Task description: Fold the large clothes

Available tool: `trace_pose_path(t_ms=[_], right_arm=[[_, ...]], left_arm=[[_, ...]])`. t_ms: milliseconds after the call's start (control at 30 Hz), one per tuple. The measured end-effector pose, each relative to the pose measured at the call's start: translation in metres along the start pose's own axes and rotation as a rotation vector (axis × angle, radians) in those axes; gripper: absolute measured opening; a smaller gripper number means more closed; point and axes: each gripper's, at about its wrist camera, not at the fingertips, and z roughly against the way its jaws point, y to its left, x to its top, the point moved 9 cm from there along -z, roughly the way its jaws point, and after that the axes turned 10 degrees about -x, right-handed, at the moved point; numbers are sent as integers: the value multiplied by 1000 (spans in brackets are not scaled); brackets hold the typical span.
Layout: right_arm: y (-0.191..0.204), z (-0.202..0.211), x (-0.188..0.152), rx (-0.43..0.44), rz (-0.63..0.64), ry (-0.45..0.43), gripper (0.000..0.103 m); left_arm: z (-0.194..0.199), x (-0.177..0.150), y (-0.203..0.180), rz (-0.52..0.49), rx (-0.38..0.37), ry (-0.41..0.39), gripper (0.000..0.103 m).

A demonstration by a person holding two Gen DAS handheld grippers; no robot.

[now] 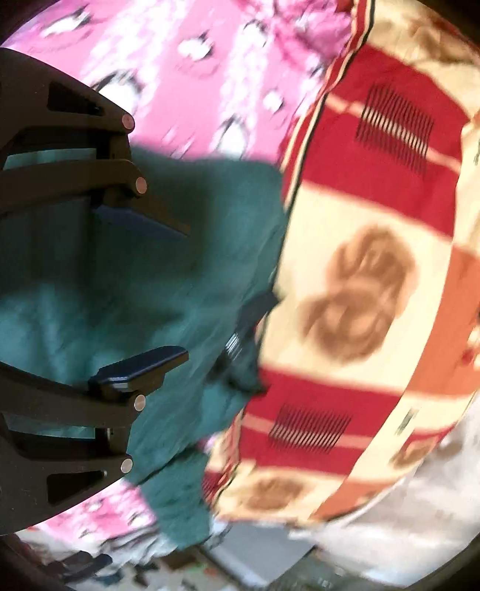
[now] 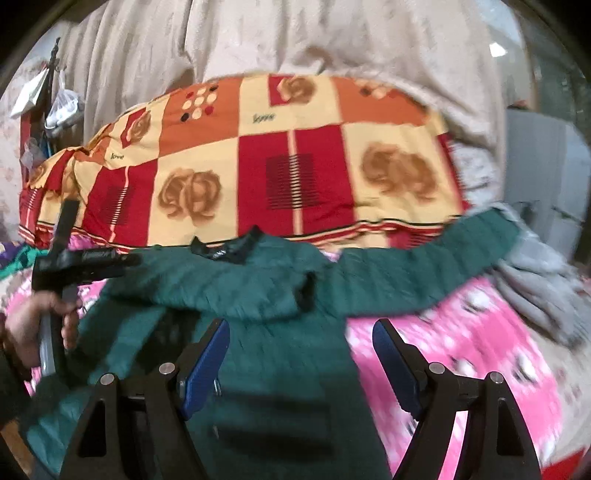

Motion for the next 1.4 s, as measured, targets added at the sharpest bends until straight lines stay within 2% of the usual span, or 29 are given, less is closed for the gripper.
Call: trace_pose_path(t_ms=[67, 133, 233, 333, 400, 433, 467, 567, 700, 800, 900, 933, 1000, 1067, 1167, 1233, 1333, 1400], right_arm=[[19, -38, 20, 62, -1, 36, 74], [44, -74, 32, 144, -1, 92, 66], [79, -123, 35, 228, 21, 163, 62], [91, -173, 16, 213, 92, 254, 57], [81, -200, -3, 152, 114, 320, 53], [70, -216, -20, 139, 95, 384, 53], [63, -222, -28, 156, 66, 406, 51], [53, -227, -35, 216, 20, 383, 51], [53, -229, -36, 223, 15, 372, 52], [46, -215, -24, 248, -16, 371, 52], [3, -173, 5, 229, -76, 261, 52], [-26, -154, 19, 202, -99, 196, 52], [-87, -128, 34, 112, -141, 116, 59], [-164, -109, 42, -15, -200, 54, 61], [-273, -90, 39, -108, -376, 24, 62], [-328, -84, 38, -147, -484, 17, 62], [-371, -88, 42, -99, -588, 18, 62], [-374, -101, 47, -46, -588, 32, 62]], left_arm=[[-9, 13, 10, 19, 14, -21, 59], [-24, 17, 18, 22, 30, -5, 59], [-46, 13, 42, 39, 141, 30, 59], [-57, -3, 63, 70, 199, 54, 59], [-62, -9, 69, 65, 206, 52, 59], [-62, -13, 70, 64, 202, 52, 59], [-64, -15, 71, 65, 205, 58, 60], [-67, -18, 76, 62, 212, 67, 61], [-56, -18, 72, 45, 234, 69, 61], [-14, -17, 58, 66, 194, 8, 61], [22, -33, 51, 55, 165, -8, 61], [35, -44, 51, 36, 169, 3, 61], [50, -72, 52, 15, 184, 49, 61], [54, -96, 52, 17, 187, 83, 61], [60, -120, 54, 3, 204, 81, 62], [60, -127, 57, 11, 219, 59, 73], [53, -129, 57, -7, 227, 54, 79], [49, -128, 56, -24, 244, 57, 79]])
